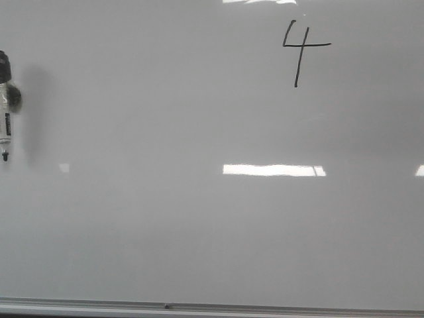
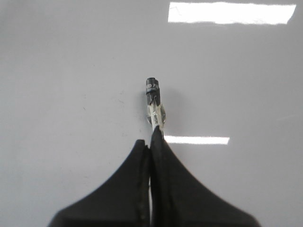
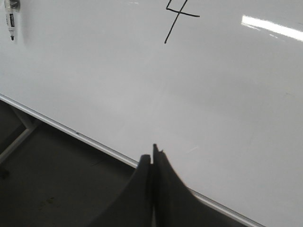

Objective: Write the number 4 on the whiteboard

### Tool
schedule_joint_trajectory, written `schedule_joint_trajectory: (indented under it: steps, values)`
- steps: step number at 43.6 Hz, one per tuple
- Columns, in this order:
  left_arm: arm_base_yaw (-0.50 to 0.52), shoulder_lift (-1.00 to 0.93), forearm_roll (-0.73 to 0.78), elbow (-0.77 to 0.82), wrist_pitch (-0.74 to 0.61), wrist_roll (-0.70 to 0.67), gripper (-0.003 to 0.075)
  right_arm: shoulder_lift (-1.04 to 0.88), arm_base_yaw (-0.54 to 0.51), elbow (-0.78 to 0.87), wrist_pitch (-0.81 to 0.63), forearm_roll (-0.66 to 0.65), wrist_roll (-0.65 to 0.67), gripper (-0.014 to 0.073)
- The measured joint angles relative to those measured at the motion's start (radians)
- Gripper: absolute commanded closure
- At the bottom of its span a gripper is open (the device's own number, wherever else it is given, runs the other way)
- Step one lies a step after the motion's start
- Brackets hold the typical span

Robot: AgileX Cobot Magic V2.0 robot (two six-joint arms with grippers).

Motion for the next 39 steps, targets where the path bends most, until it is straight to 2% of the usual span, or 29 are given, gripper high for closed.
schedule_joint_trajectory:
  steps: [21,39]
  values:
    - [0.101,0.0,0.017,0.0,-0.034,0.005,0.0741,0.0,0.0,0.0,0.0,0.0,0.0,0.0663]
    - [0.104,0.0,0.017,0.0,-0.034,0.006,0.074,0.0,0.0,0.0,0.0,0.0,0.0,0.0663]
